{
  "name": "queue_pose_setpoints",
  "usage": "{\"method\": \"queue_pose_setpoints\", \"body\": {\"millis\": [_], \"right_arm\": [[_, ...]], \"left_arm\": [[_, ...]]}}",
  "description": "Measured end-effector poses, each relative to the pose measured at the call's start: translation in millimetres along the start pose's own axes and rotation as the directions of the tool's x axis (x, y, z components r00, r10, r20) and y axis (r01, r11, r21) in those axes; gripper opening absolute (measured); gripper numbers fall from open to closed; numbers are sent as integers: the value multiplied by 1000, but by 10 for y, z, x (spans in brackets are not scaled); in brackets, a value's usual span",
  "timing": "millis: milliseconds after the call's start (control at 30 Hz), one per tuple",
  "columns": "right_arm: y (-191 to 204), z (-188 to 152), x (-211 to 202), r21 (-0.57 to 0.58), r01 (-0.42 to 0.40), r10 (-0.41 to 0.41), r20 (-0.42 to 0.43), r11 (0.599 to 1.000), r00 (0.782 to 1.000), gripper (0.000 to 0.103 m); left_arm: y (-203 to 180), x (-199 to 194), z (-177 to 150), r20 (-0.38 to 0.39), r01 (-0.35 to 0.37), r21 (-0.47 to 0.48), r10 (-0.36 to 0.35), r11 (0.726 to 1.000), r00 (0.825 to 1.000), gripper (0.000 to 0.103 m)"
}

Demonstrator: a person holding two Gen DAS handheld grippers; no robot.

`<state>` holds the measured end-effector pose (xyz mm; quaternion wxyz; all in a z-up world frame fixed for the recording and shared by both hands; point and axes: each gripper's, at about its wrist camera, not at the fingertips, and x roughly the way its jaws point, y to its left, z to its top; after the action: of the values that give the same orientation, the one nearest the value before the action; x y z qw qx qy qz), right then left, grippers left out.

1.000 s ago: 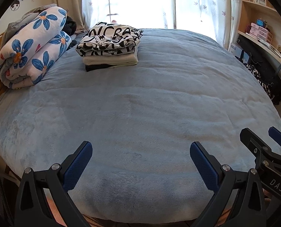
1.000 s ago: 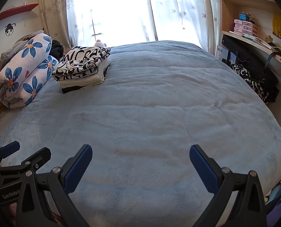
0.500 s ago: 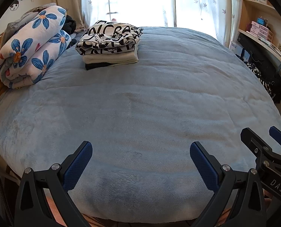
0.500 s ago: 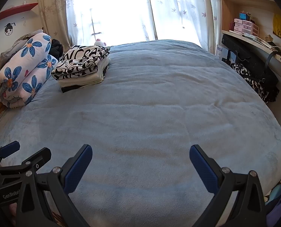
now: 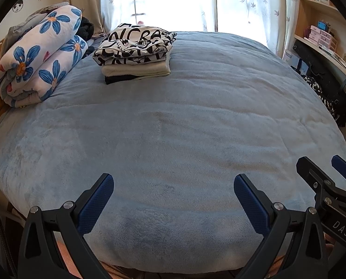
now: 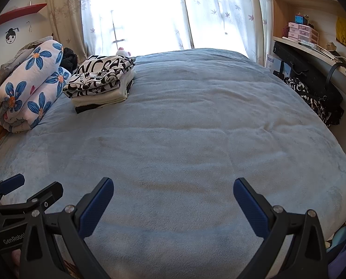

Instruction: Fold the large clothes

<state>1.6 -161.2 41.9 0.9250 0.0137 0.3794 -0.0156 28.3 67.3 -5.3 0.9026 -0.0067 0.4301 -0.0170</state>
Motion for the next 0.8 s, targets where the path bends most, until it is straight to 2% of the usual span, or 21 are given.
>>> {"method": "queue_pose_setpoints", "body": {"millis": [800], "right_arm": [[5,-7,1,1,1,-1,-4,1000,1000,103]], "left_arm": [[12,45,7,-15,5,1,-5,1000,1000,102]]}}
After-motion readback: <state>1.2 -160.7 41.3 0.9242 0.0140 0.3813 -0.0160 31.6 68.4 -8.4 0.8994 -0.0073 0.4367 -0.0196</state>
